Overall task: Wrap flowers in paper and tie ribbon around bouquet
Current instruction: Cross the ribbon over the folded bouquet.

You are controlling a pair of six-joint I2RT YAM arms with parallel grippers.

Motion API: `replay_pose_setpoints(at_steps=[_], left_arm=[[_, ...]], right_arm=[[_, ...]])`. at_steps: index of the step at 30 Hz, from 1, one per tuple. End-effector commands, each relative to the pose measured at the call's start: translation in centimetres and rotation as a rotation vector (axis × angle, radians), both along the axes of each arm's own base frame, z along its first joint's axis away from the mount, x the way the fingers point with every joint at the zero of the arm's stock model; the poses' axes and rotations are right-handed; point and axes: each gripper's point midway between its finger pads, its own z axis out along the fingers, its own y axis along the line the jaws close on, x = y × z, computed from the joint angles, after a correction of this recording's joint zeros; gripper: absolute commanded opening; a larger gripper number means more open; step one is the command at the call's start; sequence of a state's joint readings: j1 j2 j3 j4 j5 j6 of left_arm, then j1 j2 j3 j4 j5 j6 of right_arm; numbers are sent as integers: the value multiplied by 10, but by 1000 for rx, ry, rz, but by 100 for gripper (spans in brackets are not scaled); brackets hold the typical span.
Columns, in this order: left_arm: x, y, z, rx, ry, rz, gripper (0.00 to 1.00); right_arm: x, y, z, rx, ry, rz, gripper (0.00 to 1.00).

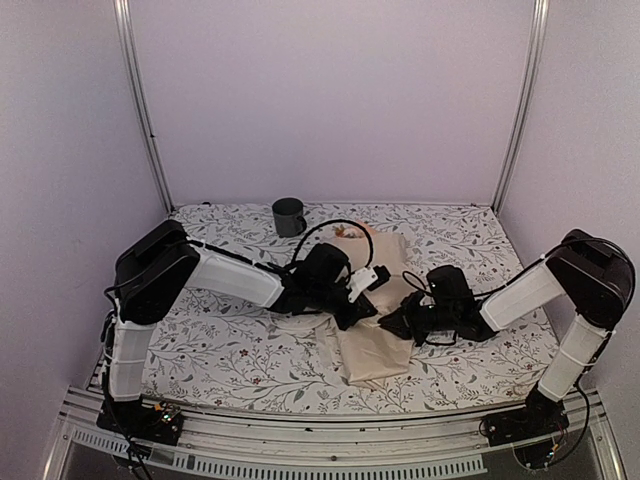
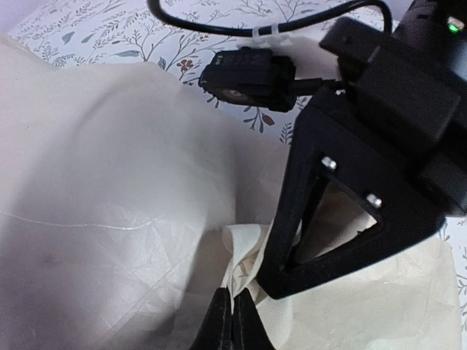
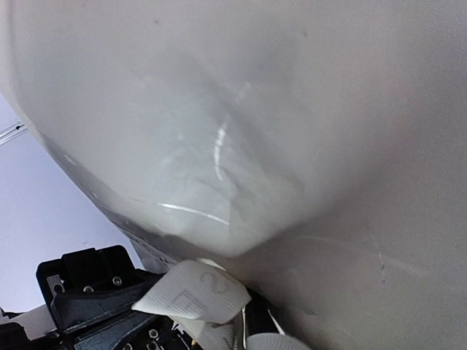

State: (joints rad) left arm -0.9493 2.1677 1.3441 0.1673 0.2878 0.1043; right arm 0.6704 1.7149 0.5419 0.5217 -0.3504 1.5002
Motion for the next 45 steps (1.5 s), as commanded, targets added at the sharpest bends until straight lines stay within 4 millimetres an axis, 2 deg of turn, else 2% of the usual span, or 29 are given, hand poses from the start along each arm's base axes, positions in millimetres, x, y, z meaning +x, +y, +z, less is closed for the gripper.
replay_pose_setpoints(at_steps=[1, 5, 11, 14, 18, 23, 26, 29, 33, 35, 37, 40, 41, 43, 45], left_arm=[[2, 1, 0, -14, -3, -13, 0], [16, 3, 4, -13, -18, 34, 0], [44, 6, 4, 22, -52, 124, 0], [48, 7, 1, 35, -53, 133, 0], [48, 10, -7, 59, -47, 138, 0], [43, 13, -13, 69, -34, 120, 0], [39, 12, -16, 68, -22, 105, 0], [33, 9, -17, 52, 3, 76, 0], [26, 6, -21, 41, 32, 47, 0], [25, 6, -23, 41, 39, 40, 0], [24, 6, -24, 42, 43, 34, 0], [23, 6, -25, 39, 46, 28, 0], [22, 6, -26, 38, 51, 27, 0], [22, 6, -27, 32, 61, 20, 0], [22, 6, -29, 27, 74, 11, 0]], right_arm=[[11, -3, 2, 7, -17, -6, 3], [4, 3, 17, 22, -83, 87, 0], [-37, 8, 30, 82, -132, 317, 0], [-58, 12, 37, 127, -142, 434, 0], [-82, 4, 46, 143, -153, 518, 0], [-98, -10, 54, 96, -153, 581, 0], [-92, -29, 51, 38, -144, 546, 0], [-77, -60, 39, -20, -133, 463, 3], [-56, -86, 42, -88, -157, 381, 16], [-47, -91, 47, -151, -174, 382, 26], [-36, -94, 56, -211, -216, 390, 31], [-23, -84, 81, -313, -373, 442, 35], [-22, -74, 90, -348, -445, 490, 35], [-30, -46, 110, -299, -594, 618, 36], [-32, -29, 118, -277, -675, 675, 39]])
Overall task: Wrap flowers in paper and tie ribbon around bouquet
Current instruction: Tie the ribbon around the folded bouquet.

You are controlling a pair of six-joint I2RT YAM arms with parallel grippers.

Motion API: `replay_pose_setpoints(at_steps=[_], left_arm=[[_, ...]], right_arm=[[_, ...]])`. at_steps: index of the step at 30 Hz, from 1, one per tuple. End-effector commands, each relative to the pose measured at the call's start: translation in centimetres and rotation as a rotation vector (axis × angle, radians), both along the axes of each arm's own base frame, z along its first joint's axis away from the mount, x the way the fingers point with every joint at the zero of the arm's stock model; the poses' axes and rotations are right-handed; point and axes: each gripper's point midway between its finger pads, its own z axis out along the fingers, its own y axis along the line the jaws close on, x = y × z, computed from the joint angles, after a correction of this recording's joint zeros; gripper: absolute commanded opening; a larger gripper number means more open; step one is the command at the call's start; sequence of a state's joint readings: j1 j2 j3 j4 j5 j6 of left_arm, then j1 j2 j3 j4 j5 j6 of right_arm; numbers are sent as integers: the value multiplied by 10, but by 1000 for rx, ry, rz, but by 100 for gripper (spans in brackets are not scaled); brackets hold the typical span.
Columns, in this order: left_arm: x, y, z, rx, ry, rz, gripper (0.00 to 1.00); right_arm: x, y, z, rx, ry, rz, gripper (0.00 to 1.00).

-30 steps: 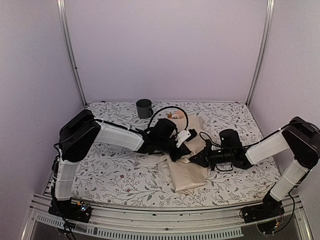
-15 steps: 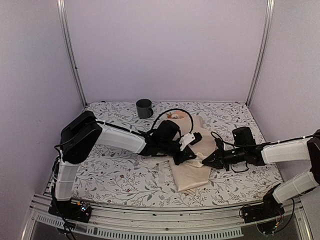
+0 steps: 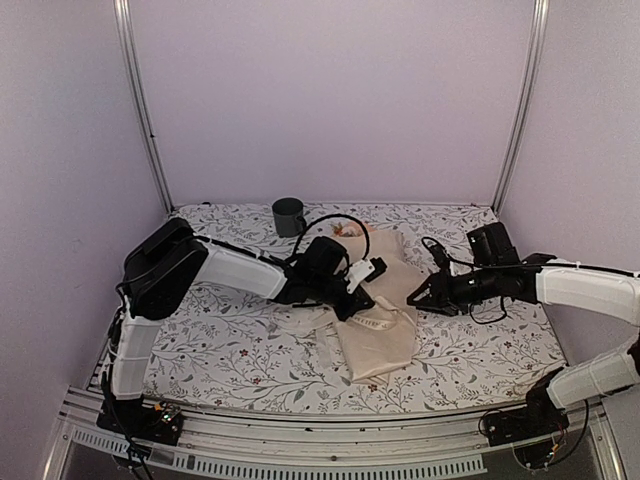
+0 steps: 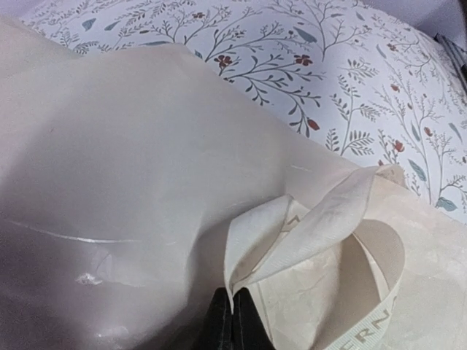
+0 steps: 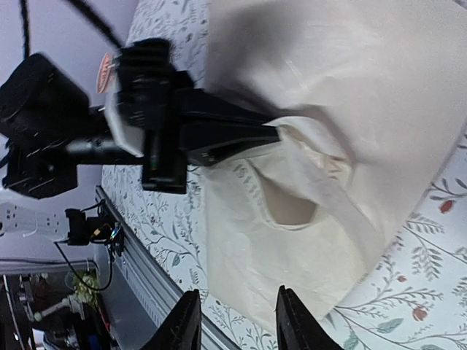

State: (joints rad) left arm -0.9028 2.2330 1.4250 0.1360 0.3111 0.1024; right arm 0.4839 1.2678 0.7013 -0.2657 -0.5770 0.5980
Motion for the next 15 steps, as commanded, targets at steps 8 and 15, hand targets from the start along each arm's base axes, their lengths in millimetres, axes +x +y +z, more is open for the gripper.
replay_pose_setpoints(at_steps=[8, 15], left_arm=[[-10, 6, -26, 16, 98, -34, 0], [-8, 8, -28, 14, 107, -29, 0]], right_arm=[[19, 57, 1, 45, -302, 256, 55], [29, 72, -28, -11, -355, 323, 54]])
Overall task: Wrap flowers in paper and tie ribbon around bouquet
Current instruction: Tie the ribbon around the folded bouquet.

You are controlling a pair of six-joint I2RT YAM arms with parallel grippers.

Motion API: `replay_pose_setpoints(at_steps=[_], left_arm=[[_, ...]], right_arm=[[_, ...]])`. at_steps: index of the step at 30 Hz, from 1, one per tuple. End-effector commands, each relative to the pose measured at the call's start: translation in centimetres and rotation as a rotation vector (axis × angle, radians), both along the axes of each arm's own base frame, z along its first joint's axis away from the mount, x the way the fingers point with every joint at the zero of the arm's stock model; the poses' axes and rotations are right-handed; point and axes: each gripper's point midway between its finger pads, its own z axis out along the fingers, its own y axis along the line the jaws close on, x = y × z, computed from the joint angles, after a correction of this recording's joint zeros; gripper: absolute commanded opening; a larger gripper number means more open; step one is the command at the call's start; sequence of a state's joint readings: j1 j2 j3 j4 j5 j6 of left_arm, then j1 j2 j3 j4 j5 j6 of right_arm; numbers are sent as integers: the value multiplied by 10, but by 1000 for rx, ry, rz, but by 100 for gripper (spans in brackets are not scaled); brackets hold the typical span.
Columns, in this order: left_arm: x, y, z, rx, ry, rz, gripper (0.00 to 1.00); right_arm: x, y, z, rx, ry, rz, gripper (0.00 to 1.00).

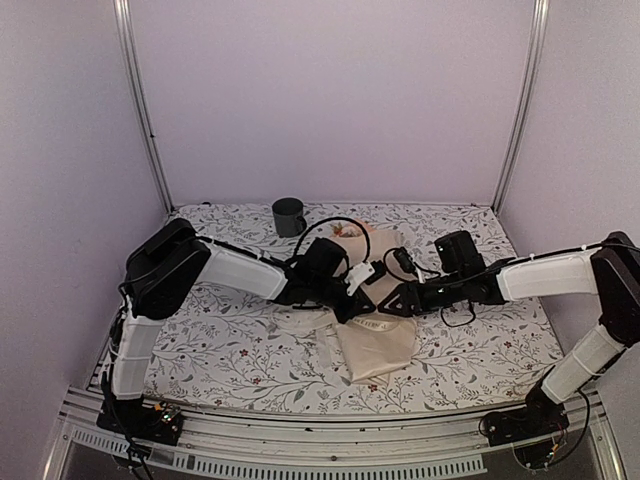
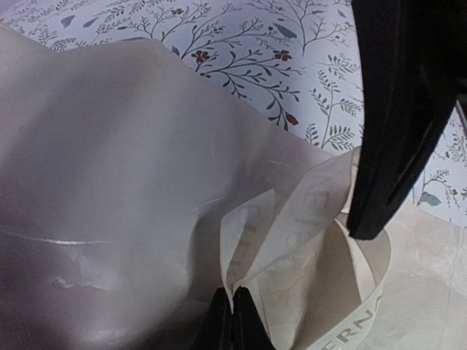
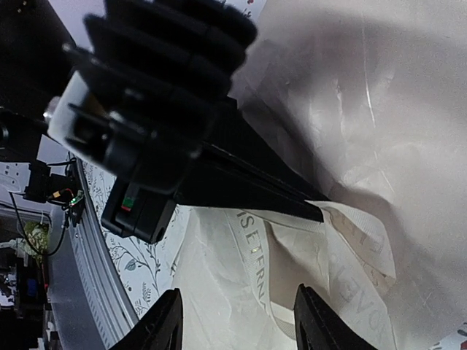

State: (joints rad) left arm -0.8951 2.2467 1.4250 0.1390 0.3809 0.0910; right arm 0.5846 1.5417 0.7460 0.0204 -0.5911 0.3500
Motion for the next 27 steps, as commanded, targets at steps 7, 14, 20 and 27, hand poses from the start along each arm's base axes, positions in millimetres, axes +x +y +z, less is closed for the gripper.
replay_pose_setpoints(at_steps=[7, 14, 20, 27], left_arm=[[3, 12, -26, 40, 64, 18, 0], [4, 13, -27, 41, 71, 18, 0], [8, 14, -29, 36, 90, 21, 0], [4, 12, -30, 41, 101, -4, 0]], right_arm=[[0, 11, -47, -103, -84, 70, 50], [-12, 15, -69, -205, -91, 97, 48], [-41, 15, -64, -231, -179, 149, 44], [-30, 11, -64, -300, -226, 116, 39]])
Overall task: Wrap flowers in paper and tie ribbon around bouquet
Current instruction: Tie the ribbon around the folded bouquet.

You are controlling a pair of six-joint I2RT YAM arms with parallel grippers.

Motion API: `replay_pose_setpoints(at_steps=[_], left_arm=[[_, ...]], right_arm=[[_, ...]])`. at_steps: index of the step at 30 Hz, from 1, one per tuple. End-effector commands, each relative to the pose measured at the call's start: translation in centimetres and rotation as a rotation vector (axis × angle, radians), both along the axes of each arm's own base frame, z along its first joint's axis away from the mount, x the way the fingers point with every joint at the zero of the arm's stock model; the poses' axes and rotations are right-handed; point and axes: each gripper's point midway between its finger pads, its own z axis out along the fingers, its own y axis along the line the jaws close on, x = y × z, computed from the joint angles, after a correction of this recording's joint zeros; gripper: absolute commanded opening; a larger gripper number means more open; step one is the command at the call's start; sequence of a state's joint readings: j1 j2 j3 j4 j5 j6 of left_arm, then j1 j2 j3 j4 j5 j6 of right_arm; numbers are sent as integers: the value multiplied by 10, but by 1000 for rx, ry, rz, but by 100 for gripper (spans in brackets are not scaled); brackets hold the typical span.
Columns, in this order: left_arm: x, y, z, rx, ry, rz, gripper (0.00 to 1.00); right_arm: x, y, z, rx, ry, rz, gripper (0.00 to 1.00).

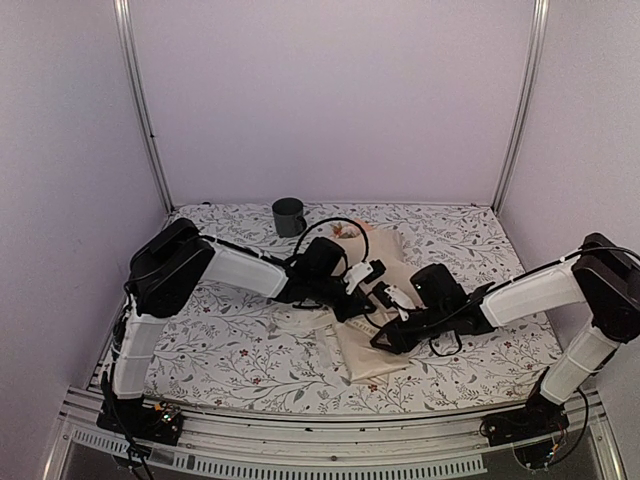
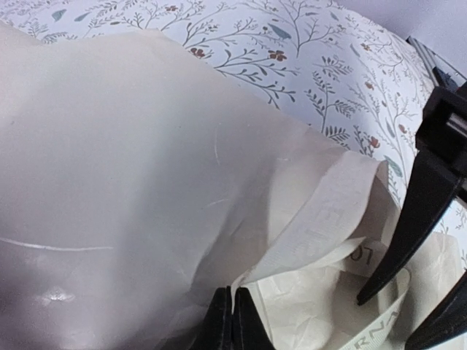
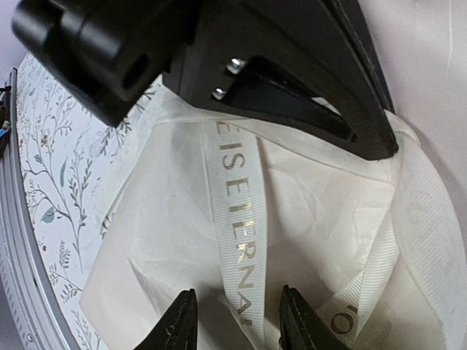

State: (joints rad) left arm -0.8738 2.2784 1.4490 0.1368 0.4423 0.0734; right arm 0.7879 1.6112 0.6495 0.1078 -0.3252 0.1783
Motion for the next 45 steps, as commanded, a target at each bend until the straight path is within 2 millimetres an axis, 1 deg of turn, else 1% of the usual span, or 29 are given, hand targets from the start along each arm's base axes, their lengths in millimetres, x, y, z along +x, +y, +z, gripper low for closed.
replay_pose_setpoints(at_steps=[1, 5, 6, 7, 9, 10, 11, 13, 14, 15, 17, 19, 20, 21, 23, 25, 27, 30, 31, 32, 34, 36, 38, 40, 42, 44, 45], left_arm=[[0, 12, -24, 60, 51, 7, 0], [0, 12, -22, 58, 53, 6, 0], [0, 11, -22, 58, 54, 5, 0], [0, 12, -22, 58, 54, 6, 0], [0, 12, -22, 63, 55, 8, 0], [1, 13, -22, 65, 51, 12, 0], [2, 13, -22, 70, 48, 19, 0], [8, 16, -23, 80, 33, 44, 0], [10, 18, -23, 86, 28, 56, 0], [13, 19, -24, 91, 23, 69, 0], [17, 21, -25, 100, 11, 83, 0], [18, 22, -25, 103, 3, 87, 0], [18, 22, -24, 103, 2, 86, 0], [17, 22, -24, 102, 2, 85, 0], [16, 23, -21, 97, -4, 85, 0], [16, 22, -15, 85, -13, 85, 0], [16, 22, -9, 79, -22, 88, 0], [18, 23, -3, 77, -33, 103, 2], [19, 23, -1, 78, -34, 104, 4], [18, 23, 0, 78, -34, 103, 10], [18, 22, 7, 67, -35, 100, 24], [16, 20, 22, 38, -30, 90, 40], [12, 18, 43, 1, -30, 76, 54], [10, 19, 65, -29, -39, 72, 65], [7, 23, 79, -37, -30, 75, 76], [2, 30, 82, -19, -8, 82, 85], [0, 36, 82, -9, 8, 101, 87]], right_arm=[[12, -1, -2, -68, -53, -16, 38], [22, 3, 0, -105, -85, -16, 35], [23, 5, 1, -109, -89, -12, 32], [24, 5, 1, -112, -93, -3, 27], [22, 9, 6, -106, -93, 23, 12], [20, 10, 10, -101, -92, 39, 6], [17, 10, 16, -87, -91, 50, 3], [6, 12, 37, -21, -99, 81, 0], [0, 12, 51, 27, -106, 96, 0], [-7, 13, 71, 103, -109, 116, 0], [-10, 3, 90, 208, -70, 86, 0], [-7, -17, 98, 304, -15, 14, 0], [-1, -28, 101, 357, 23, -53, 0], [2, -39, 99, 393, 44, -102, 0], [8, -54, 96, 457, 92, -193, 0], [8, -57, 83, 462, 166, -252, 0], [14, -62, 70, 444, 216, -320, 0], [25, -82, 52, 452, 310, -457, 0], [28, -88, 48, 454, 328, -494, 0], [31, -92, 45, 452, 346, -524, 0], [32, -93, 37, 439, 377, -539, 0], [31, -89, 31, 430, 413, -523, 0], [30, -89, 26, 419, 429, -525, 0], [30, -90, 21, 405, 436, -537, 0], [29, -91, 17, 394, 449, -544, 0], [28, -92, 13, 383, 460, -547, 0], [28, -92, 11, 379, 463, -548, 0]])
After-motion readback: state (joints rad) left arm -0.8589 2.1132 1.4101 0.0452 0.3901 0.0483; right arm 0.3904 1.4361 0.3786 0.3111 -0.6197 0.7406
